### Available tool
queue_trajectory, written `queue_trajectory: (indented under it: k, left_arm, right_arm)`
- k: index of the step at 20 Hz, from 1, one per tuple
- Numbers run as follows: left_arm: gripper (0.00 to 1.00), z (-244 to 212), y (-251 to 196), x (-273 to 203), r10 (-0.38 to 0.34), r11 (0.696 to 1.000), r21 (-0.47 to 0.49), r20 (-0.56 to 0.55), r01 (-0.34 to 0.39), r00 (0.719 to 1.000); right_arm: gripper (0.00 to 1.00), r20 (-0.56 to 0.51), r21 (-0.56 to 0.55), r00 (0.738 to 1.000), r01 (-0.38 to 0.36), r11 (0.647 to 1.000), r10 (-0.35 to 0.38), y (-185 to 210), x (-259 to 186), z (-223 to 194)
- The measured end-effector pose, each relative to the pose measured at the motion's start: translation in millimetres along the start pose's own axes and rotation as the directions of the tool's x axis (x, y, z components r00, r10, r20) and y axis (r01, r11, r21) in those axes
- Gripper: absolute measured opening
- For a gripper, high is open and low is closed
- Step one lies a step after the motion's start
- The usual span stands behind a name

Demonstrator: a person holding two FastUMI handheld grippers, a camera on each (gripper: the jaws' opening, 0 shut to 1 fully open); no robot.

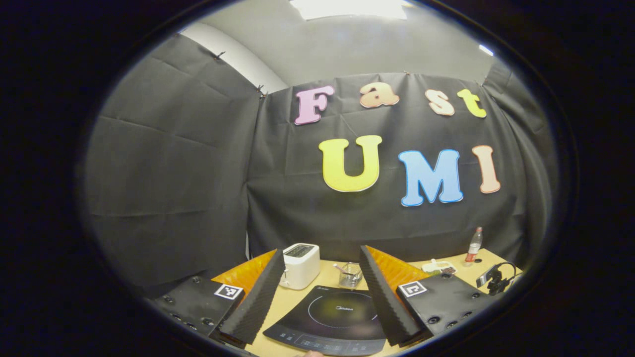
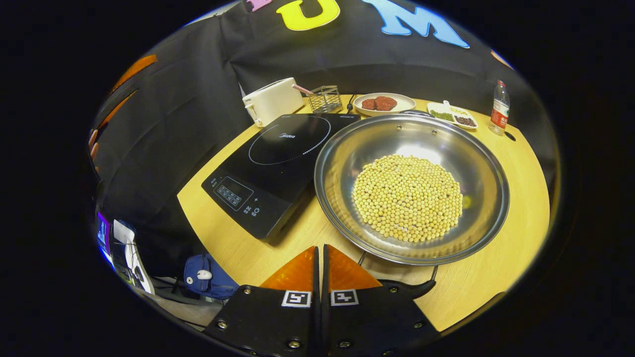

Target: First push the handle of the pot to place it horizontally, then grasp the pot with both hands and set it on the induction cooktop.

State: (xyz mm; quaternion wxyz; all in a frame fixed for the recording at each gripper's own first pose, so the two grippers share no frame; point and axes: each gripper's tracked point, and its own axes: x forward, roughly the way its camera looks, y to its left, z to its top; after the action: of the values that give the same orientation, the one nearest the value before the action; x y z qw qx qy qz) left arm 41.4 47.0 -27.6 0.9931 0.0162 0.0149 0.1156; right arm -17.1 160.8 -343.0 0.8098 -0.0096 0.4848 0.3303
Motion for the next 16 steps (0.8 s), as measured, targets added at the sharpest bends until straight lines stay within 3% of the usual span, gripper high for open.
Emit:
queue_trajectory:
  k: [16]
  left_arm:
    - [1.00,-2.8,-43.4,33.7,-0.115,0.993,-0.024,0.004,0.115,0.993]
  right_arm:
    - [0.00,-0.030,0.034,0.996,0.091,0.995,-0.090,-32.7,-11.7,-3.5]
